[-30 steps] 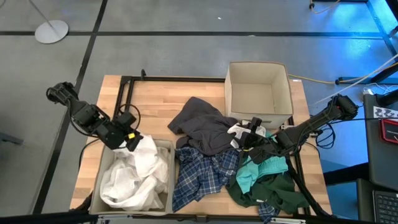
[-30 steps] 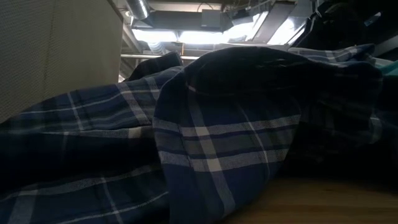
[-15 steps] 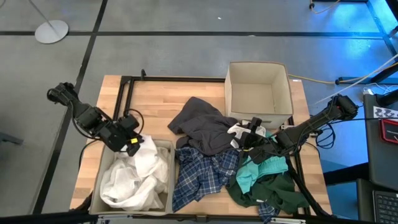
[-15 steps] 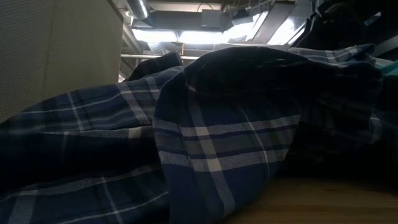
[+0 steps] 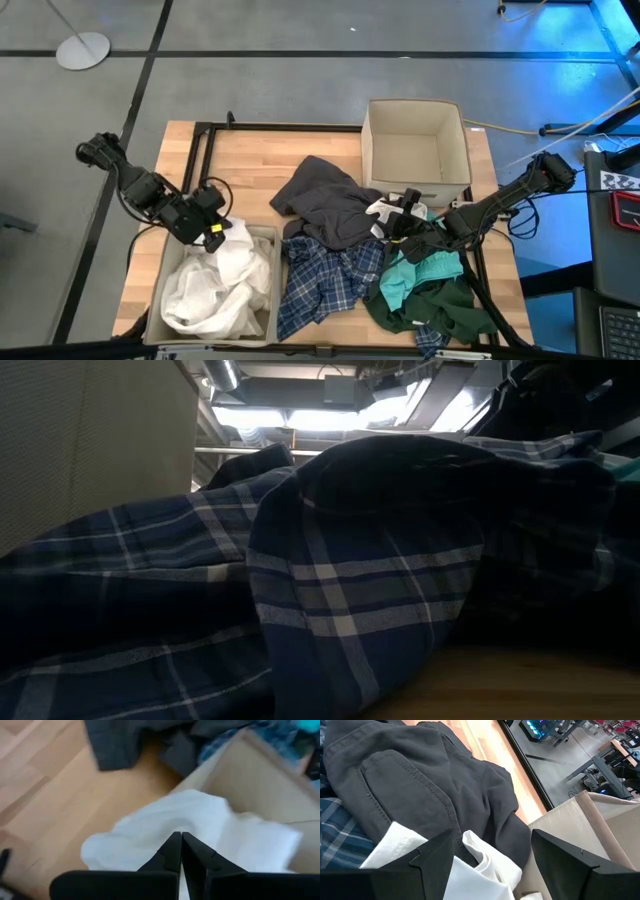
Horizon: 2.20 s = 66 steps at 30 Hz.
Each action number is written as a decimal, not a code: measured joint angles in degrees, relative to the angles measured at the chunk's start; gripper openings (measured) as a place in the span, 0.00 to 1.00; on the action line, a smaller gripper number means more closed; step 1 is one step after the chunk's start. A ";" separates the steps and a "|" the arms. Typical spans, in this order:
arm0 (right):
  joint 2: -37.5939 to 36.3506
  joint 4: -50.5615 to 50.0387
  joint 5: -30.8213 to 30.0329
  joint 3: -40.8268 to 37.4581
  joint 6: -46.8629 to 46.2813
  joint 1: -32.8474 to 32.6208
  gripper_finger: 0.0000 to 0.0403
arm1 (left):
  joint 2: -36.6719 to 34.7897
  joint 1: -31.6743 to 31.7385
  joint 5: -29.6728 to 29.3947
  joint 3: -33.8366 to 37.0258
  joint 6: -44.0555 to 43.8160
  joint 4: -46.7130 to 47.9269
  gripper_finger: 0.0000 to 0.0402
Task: Sort clothes
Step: Put the white shirt into the bottom left brown laundry bin
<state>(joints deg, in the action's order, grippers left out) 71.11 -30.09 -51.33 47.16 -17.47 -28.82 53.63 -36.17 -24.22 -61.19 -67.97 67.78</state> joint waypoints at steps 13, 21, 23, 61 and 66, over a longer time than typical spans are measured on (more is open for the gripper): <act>0.00 0.02 -0.02 0.00 0.00 -0.01 0.66 | 4.31 -5.09 0.45 -1.48 13.72 -26.58 0.00; 0.00 0.02 -0.02 0.00 0.00 -0.01 0.66 | 16.07 -9.06 5.22 2.03 -1.21 -26.49 0.00; 0.00 0.04 -0.02 0.00 -0.01 0.00 0.66 | 18.98 -10.05 8.41 3.35 -6.36 -26.65 0.00; 0.00 0.40 0.00 0.00 -0.02 0.00 0.66 | 26.52 -5.34 23.58 15.56 -15.70 -35.36 0.38; 0.00 0.46 0.01 0.00 -0.02 0.00 0.66 | 19.79 -5.35 22.71 12.55 -14.88 -34.86 0.40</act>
<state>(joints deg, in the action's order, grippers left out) 71.11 -29.63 -51.32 47.16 -17.50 -28.82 73.41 -41.52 -1.52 -48.64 -82.85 32.93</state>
